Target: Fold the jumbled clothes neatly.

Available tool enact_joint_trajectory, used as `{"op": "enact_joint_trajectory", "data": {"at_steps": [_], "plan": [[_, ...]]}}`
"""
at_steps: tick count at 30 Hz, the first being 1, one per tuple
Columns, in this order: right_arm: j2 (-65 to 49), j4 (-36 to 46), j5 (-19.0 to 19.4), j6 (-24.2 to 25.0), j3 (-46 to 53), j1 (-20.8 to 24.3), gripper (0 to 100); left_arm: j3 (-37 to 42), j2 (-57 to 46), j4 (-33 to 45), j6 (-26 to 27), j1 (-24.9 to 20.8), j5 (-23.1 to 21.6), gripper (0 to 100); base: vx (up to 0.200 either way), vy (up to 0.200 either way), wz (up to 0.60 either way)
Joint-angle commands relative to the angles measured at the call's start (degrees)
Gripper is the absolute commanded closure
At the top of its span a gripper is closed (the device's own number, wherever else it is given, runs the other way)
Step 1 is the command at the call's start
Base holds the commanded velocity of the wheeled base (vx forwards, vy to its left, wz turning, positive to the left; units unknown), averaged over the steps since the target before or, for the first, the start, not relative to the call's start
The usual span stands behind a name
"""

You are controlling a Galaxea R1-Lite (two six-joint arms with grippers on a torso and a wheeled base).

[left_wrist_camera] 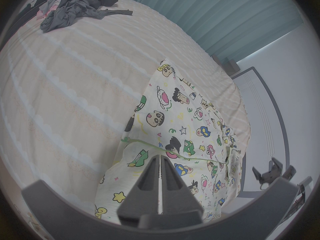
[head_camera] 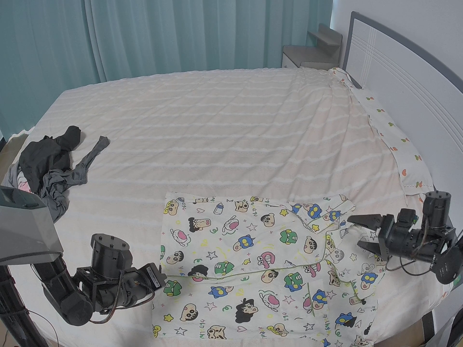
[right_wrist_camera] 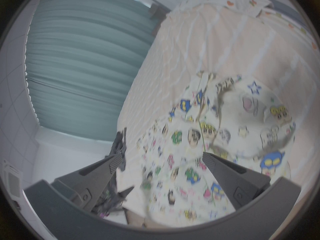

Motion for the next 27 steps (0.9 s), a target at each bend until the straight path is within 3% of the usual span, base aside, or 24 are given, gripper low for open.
{"op": "enact_joint_trajectory", "data": {"at_steps": [1, 3, 8, 15, 27], "plan": [[23.5, -15.6, -25.4, -0.3, -11.2, 14.6, 0, 0.0, 0.8, 0.0, 0.0, -0.3, 0.3, 100, 0.000, 0.000, 0.00], [27.9, -16.2, -26.6, -1.2, -14.8, 17.8, 0, 0.0, 0.9, -0.1, -0.1, -0.3, 1.0, 100, 0.000, 0.000, 0.00], [31.2, -14.4, -31.1, -2.1, -20.2, 17.9, 0, -0.1, 2.0, -0.1, -0.1, -0.2, 1.9, 100, 0.000, 0.000, 0.00], [30.4, -1.0, -35.4, -4.0, -30.2, 16.2, 0, -0.1, 2.2, -0.1, -0.2, -0.3, 2.1, 100, 0.000, 0.000, 0.00], [30.0, 1.2, -36.0, -3.8, -29.4, 14.2, 0, 0.0, 2.2, -0.1, -0.2, -0.2, 2.1, 100, 0.000, 0.000, 0.00]]}}
